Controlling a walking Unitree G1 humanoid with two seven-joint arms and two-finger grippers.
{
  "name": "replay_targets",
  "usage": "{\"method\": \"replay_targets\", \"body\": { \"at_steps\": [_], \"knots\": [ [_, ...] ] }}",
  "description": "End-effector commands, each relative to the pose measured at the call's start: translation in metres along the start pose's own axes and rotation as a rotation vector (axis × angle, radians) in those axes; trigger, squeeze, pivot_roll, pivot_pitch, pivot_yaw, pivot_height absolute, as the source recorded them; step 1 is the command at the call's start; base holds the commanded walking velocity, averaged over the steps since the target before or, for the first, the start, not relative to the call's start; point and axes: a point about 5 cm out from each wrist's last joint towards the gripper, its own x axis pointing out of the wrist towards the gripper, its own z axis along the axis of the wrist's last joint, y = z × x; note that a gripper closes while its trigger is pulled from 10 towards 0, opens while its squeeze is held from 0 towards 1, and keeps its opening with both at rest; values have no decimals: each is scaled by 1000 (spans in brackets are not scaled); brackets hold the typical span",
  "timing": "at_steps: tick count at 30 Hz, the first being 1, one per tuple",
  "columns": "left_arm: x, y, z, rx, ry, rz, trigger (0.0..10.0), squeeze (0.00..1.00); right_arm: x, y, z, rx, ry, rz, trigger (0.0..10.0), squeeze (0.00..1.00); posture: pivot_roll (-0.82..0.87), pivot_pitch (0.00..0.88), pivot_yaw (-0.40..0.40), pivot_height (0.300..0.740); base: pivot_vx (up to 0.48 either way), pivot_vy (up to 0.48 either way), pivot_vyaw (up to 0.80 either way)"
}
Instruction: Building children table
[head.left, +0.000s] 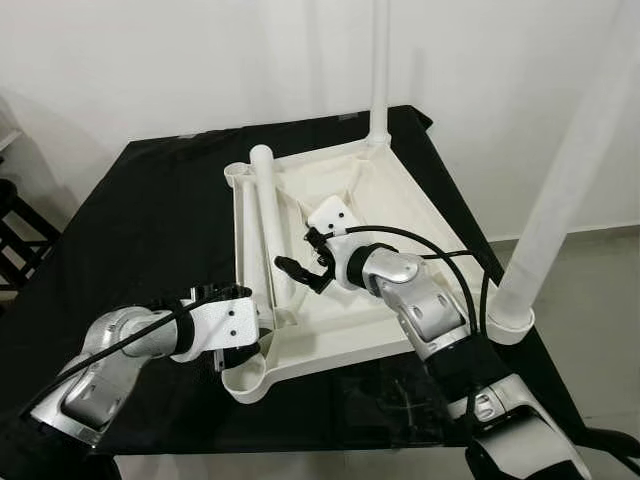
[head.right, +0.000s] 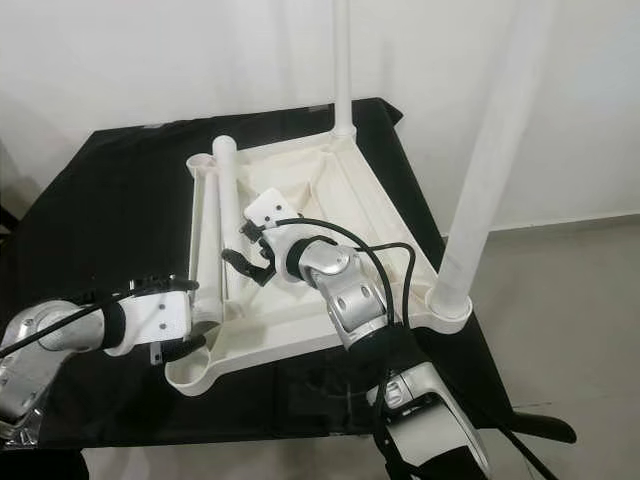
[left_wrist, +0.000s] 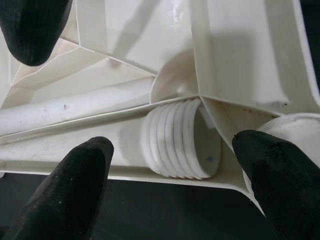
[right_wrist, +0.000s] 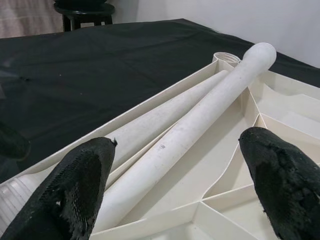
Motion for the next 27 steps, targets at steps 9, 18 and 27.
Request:
{"method": "replay_targets", "body": {
  "at_steps": [9,18,27],
  "knots": [
    [9,1,-8,15,73,74,10000,0,2,4,-2,8,12,9,10000,0,-24,72,121,740,0,0,0],
    [13,5,1,1,26,108,10000,0,2,4,-3,8,14,9,10000,0,-22,69,121,740,0,0,0],
    [30,-18,-8,-5,127,99,10000,0,2,5,-3,9,16,5,10000,0,-23,69,122,740,0,0,0]
  ]
}}
